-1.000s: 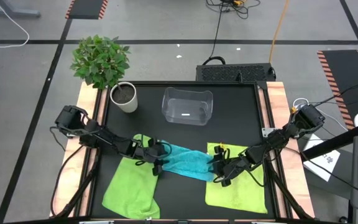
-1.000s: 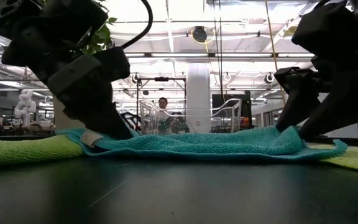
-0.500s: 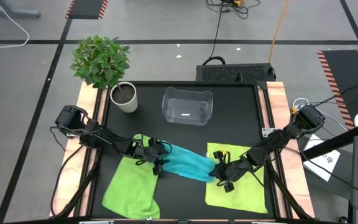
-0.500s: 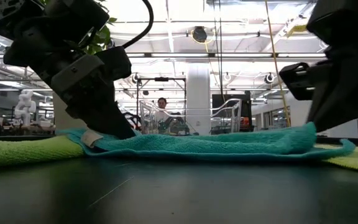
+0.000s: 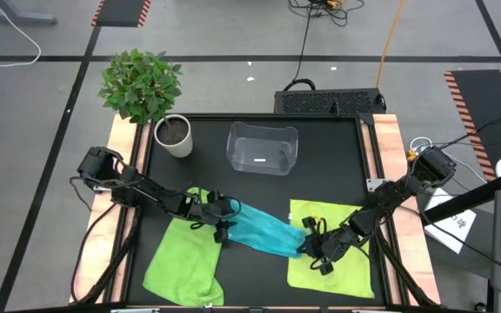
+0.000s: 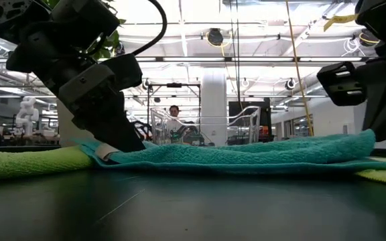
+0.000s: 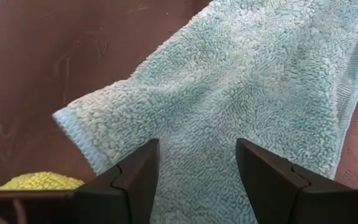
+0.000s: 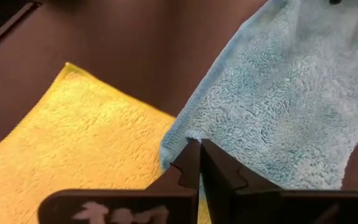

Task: Fold microfiber towels
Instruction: Fold the blue microfiber cloth

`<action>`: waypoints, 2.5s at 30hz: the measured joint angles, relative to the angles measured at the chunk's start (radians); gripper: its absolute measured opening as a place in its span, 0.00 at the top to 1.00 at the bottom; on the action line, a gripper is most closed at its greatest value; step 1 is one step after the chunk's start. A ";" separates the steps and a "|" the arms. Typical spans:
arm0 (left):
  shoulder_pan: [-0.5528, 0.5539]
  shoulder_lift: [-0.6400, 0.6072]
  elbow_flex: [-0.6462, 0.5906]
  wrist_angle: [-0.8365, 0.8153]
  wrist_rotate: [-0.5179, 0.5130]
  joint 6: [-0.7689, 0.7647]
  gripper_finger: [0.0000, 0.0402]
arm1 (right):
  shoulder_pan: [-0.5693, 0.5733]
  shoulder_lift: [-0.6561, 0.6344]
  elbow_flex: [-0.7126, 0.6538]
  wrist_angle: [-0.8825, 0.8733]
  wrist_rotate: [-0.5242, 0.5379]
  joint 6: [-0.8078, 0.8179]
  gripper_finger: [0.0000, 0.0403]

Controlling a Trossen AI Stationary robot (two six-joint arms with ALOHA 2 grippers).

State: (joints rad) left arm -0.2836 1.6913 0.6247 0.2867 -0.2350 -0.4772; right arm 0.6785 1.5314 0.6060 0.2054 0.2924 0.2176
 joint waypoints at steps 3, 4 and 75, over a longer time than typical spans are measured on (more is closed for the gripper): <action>0.000 0.000 0.000 -0.005 0.009 -0.002 0.47 | 0.000 0.000 0.000 -0.062 -0.006 0.058 0.99; 0.000 0.000 0.000 -0.006 0.010 -0.003 0.47 | 0.001 0.000 0.000 -0.068 -0.009 0.065 0.99; -0.079 -0.142 0.000 -0.072 0.024 0.022 0.47 | 0.051 -0.118 0.000 -0.032 0.056 -0.088 0.99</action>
State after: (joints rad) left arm -0.3622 1.5494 0.6250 0.2151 -0.2108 -0.4549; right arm 0.7296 1.4136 0.6060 0.1731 0.3488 0.1297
